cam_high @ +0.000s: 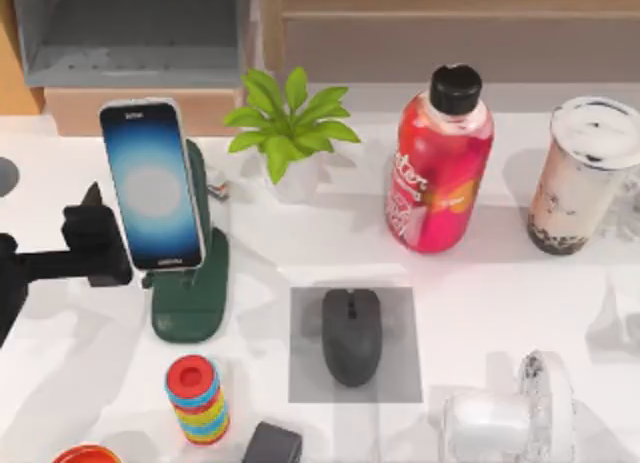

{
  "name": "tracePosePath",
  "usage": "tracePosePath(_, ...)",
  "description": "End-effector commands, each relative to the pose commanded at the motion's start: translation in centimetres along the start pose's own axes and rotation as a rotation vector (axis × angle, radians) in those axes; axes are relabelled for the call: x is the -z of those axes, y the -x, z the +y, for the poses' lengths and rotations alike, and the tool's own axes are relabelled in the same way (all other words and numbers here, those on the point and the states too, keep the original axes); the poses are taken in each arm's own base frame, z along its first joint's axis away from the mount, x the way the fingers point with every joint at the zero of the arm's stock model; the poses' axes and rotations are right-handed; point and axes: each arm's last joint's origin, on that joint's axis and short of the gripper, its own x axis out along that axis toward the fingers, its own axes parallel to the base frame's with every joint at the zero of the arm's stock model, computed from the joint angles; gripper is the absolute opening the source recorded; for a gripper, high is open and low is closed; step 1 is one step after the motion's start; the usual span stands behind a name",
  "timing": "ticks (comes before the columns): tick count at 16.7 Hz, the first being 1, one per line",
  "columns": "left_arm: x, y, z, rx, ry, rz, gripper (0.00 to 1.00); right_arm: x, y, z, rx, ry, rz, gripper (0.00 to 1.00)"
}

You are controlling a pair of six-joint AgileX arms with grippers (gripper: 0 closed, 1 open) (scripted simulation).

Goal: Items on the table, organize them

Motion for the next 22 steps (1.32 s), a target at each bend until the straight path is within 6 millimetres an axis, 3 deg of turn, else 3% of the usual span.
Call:
tracePosePath(4, 2.0, 1.7, 3.3, 0.004, -0.008, -0.115, 1.0, 0.0, 0.0, 0.0, 0.0, 0.0, 0.0, 1.0)
tracePosePath(9, 4.7, 2.7, 5.7, -0.01, -0.064, -0.262, 1.0, 0.0, 0.0, 0.0, 0.0, 0.0, 0.0, 1.0)
tracePosePath(13, 5.8, 2.7, 6.4, -0.02, -0.099, -0.308, 1.0, 0.0, 0.0, 0.0, 0.0, 0.0, 0.0, 1.0)
tracePosePath(22, 5.8, 2.7, 6.4, -0.02, -0.099, -0.308, 1.0, -0.1, -0.6, 0.6, -0.053, 0.014, 0.028, 1.0)
